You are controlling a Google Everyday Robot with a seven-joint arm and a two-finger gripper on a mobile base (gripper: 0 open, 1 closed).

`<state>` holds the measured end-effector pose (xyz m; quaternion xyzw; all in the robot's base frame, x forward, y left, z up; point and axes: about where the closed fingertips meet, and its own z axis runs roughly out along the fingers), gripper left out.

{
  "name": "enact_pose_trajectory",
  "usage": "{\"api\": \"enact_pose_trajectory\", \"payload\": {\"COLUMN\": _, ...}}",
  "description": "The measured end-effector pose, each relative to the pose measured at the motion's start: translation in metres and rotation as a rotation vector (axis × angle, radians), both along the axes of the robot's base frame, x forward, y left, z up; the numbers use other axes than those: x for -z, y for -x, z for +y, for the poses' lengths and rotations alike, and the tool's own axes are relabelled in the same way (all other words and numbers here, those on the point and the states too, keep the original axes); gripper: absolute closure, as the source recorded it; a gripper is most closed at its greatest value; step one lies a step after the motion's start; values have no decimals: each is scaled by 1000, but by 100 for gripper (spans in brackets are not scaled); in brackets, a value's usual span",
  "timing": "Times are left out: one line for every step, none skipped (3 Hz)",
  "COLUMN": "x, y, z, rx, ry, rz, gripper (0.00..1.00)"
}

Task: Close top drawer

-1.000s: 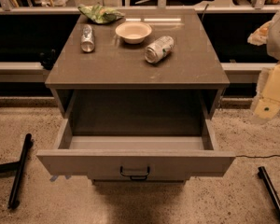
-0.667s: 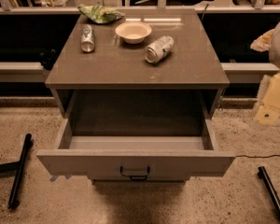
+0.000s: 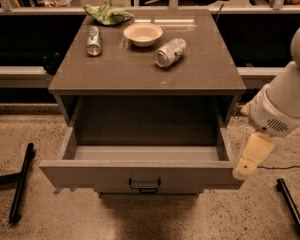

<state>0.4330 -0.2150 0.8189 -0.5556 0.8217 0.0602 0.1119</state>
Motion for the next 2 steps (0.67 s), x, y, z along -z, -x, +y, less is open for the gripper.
{"api": "enact_pose_trajectory", "payload": {"x": 37, "y": 5, "z": 0, "rx": 33, "ry": -7, "rz": 55, "gripper": 26}}
{"api": "enact_pose_trajectory", "payload": {"x": 58, "y": 13, "z": -2, "rx": 70, "ry": -9, "rz": 82, "gripper": 49}}
